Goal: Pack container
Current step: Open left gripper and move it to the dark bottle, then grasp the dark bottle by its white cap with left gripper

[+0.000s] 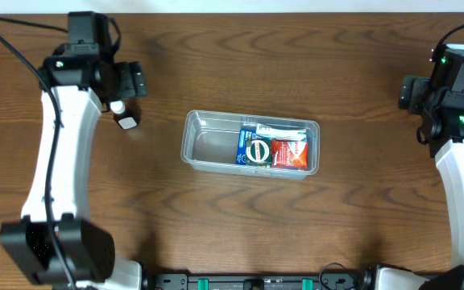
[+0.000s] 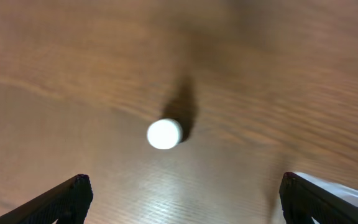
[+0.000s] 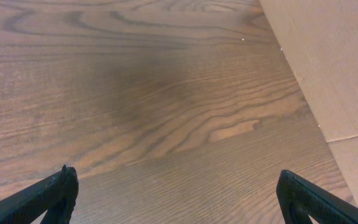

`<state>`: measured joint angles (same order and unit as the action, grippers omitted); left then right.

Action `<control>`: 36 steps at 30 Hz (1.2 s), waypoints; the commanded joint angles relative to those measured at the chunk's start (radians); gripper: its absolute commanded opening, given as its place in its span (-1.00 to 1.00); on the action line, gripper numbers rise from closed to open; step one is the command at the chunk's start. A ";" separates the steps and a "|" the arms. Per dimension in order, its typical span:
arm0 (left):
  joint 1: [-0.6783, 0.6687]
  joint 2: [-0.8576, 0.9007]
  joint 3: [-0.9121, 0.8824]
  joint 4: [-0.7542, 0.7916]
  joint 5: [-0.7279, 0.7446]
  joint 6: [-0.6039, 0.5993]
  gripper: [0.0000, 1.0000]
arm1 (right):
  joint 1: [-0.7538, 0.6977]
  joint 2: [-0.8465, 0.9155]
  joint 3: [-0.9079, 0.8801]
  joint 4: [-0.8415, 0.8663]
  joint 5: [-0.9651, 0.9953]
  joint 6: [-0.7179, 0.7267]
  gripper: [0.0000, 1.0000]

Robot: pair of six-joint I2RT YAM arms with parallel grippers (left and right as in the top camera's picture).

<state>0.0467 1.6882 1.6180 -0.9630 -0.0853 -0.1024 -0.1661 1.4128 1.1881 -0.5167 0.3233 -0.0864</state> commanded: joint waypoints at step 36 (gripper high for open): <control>0.061 0.288 0.002 0.035 0.030 -0.121 -0.12 | -0.004 -0.006 0.002 -0.001 0.010 0.015 0.99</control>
<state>0.1085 1.9709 1.6176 -0.9203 -0.0551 -0.2165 -0.1661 1.4128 1.1881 -0.5167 0.3229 -0.0864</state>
